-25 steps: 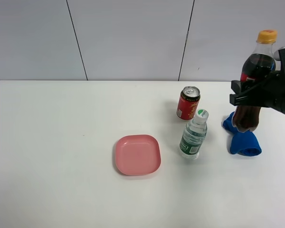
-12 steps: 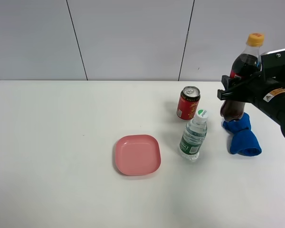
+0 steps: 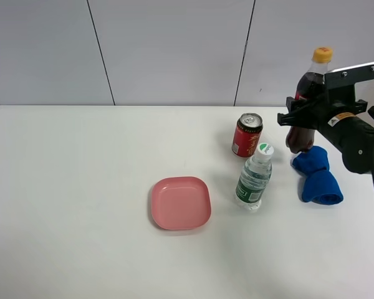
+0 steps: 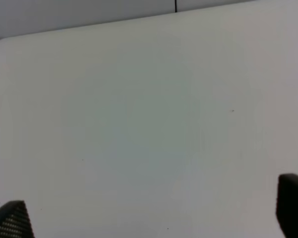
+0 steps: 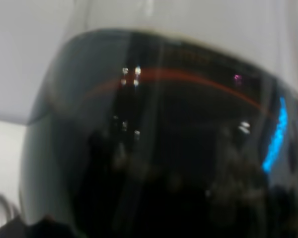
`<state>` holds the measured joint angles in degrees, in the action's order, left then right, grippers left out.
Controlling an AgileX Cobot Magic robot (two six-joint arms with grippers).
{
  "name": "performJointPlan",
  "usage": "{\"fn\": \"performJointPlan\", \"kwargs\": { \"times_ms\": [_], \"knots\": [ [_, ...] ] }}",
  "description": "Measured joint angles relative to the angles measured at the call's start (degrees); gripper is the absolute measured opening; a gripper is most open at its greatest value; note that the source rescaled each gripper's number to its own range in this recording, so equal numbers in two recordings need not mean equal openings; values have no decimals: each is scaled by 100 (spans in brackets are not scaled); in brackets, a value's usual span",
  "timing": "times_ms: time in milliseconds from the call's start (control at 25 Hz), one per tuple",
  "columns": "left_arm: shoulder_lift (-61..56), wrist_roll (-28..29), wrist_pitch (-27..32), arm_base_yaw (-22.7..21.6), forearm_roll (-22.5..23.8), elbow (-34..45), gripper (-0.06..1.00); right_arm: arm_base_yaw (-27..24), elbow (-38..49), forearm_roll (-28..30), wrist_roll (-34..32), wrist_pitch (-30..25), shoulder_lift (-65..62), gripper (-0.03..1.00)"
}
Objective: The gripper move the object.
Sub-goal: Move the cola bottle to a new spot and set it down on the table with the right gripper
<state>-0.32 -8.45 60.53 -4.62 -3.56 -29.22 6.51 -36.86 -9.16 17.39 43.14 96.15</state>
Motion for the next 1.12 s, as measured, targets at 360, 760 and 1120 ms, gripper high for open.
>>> {"fn": "performJointPlan", "kwargs": {
  "times_ms": [360,760,1120],
  "knots": [
    [0,0,0,0,0,0,100,-108,-836,2,0,111,790,0],
    [0,0,0,0,0,0,100,-677,-903,-51,-63,544,1224,0],
    [0,0,0,0,0,0,100,-733,-1465,74,-128,701,1954,0]
  ]
}}
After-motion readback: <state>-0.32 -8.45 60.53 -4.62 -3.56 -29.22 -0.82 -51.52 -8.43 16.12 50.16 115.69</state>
